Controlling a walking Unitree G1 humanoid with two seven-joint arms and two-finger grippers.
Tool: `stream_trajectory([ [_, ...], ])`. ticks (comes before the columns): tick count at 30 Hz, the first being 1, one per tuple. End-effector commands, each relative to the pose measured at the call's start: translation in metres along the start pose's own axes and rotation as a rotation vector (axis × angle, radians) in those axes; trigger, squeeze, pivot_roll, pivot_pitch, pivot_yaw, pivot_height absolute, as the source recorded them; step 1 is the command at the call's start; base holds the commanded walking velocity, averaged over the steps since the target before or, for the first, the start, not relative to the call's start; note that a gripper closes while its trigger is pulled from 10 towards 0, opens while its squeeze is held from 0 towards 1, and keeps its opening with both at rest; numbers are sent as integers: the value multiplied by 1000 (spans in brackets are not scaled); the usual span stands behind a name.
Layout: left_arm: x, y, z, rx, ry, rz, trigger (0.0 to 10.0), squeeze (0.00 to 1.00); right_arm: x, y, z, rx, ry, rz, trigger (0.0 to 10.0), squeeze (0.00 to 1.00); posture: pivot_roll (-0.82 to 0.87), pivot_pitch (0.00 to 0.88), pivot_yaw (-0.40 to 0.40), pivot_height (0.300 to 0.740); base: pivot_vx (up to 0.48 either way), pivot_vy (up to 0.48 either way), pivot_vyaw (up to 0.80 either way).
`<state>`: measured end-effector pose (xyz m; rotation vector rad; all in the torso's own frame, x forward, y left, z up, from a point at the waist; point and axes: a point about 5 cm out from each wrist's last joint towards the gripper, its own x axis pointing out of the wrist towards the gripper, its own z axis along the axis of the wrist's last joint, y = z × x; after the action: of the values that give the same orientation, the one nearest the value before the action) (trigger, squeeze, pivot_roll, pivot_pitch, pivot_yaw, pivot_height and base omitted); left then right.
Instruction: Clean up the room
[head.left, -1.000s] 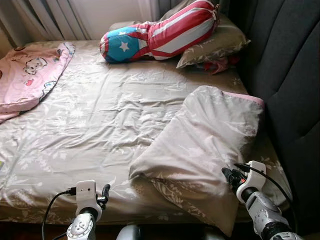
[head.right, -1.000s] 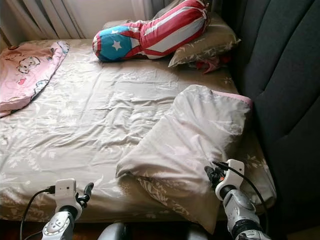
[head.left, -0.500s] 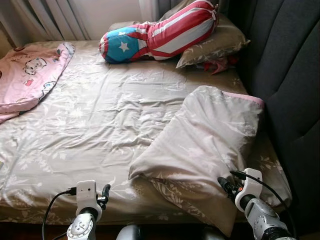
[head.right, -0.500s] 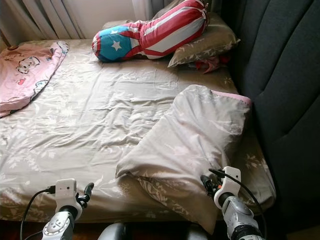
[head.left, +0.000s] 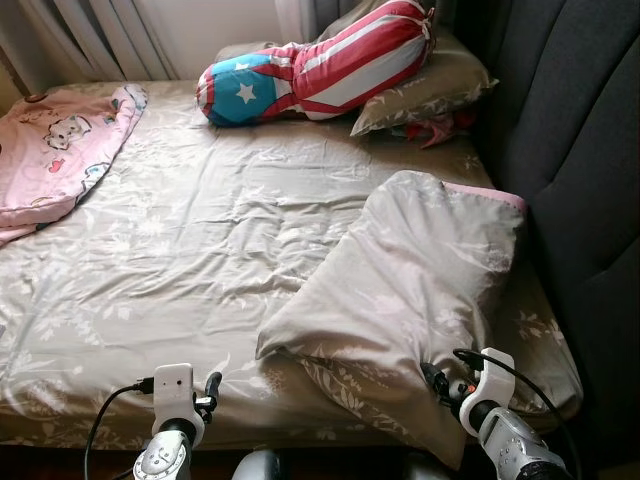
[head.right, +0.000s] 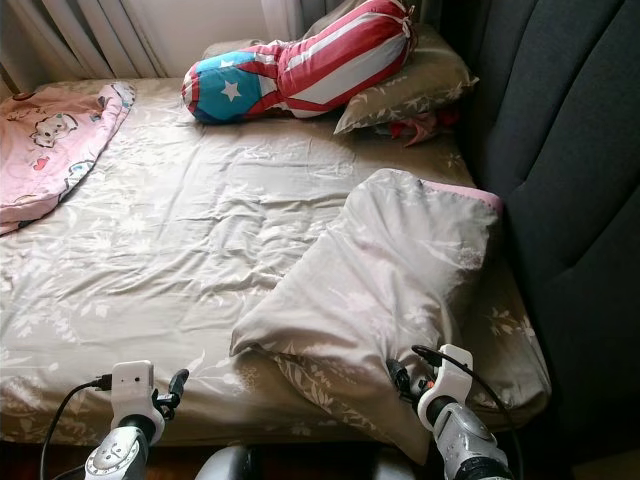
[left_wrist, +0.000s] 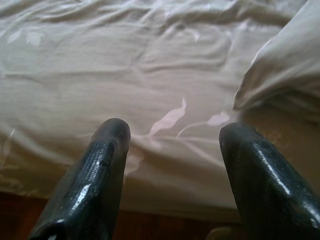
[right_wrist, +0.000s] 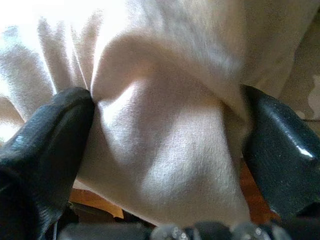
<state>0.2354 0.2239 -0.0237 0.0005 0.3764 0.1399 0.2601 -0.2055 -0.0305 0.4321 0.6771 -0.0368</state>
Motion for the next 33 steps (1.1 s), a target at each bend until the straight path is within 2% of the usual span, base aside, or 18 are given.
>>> stream_trajectory([
  [1, -3, 9, -1, 22, 0, 10, 10000, 0, -2, -2, -18, 31, 59, -27, 10000, 0, -36, 138, 69, 657, 0, 0, 0],
  [6, -6, 15, -1, 38, -11, 5, 10000, 0, 1, 6, -14, 53, 12, -29, 10000, 0, -10, 164, 86, 657, 0, 0, 0],
  [9, -8, 18, 0, 51, -24, -4, 10000, 0, 5, 20, -11, 123, -24, 51, 10000, 0, 17, 185, 104, 657, 0, 0, 0],
  [10, -9, 20, 2, 60, -35, -9, 10000, 0, 7, 28, -11, 130, -20, 79, 10000, 0, 24, 194, 111, 657, 0, 0, 0],
  [12, -11, 23, 3, 69, -41, -12, 10000, 0, 8, 33, -16, 112, 8, 79, 10000, 0, 29, 195, 117, 657, 0, 0, 0],
  [17, -11, 26, 6, 77, -46, -12, 10000, 0, 9, 38, -18, 127, 12, 90, 10000, 0, 37, 200, 129, 657, 0, 0, 0],
  [18, -10, 25, 7, 80, -48, -16, 10000, 0, 9, 39, -19, 123, 14, 90, 0, 0, 34, 200, 131, 657, 0, 0, 0],
  [33, -11, 20, 7, 72, -49, -26, 10000, 0, 6, 32, -27, 99, 43, 68, 0, 0, 29, 192, 119, 657, 0, 0, 0],
])
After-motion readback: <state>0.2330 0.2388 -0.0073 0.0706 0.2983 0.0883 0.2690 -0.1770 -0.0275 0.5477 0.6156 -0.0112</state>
